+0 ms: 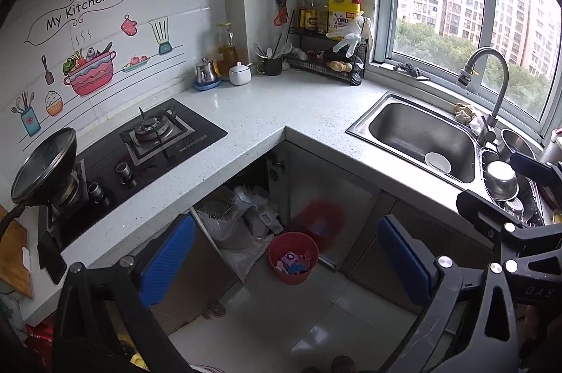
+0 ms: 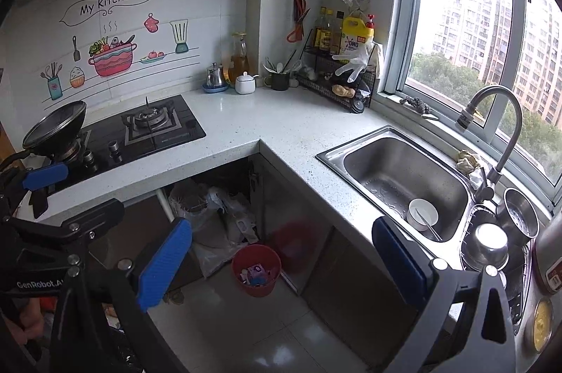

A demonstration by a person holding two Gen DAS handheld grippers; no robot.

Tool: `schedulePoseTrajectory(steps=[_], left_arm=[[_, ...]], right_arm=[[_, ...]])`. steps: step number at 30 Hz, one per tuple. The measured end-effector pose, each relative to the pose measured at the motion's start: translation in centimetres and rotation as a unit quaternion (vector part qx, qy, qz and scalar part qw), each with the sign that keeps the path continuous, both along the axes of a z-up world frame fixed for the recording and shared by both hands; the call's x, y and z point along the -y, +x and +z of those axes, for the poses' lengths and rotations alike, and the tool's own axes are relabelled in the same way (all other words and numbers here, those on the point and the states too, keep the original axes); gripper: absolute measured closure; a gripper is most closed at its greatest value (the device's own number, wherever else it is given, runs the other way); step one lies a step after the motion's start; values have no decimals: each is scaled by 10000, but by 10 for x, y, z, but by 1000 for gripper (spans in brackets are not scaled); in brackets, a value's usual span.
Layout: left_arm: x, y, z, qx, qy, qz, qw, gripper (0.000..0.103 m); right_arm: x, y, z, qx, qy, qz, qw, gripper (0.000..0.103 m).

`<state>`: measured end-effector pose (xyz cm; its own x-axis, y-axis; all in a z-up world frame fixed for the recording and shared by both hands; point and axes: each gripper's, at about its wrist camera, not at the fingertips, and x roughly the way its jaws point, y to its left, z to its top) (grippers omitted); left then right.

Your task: Collect trash

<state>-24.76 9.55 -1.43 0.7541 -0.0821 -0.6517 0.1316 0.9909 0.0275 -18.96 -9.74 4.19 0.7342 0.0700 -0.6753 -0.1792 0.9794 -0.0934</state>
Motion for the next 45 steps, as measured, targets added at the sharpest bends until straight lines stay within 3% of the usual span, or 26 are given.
schedulePoseTrajectory(steps=[45], left_arm=[[11,-11,-1,46,-152,-71,9998,0]], right_arm=[[-6,-16,1,50,-18,-266,9996,1]])
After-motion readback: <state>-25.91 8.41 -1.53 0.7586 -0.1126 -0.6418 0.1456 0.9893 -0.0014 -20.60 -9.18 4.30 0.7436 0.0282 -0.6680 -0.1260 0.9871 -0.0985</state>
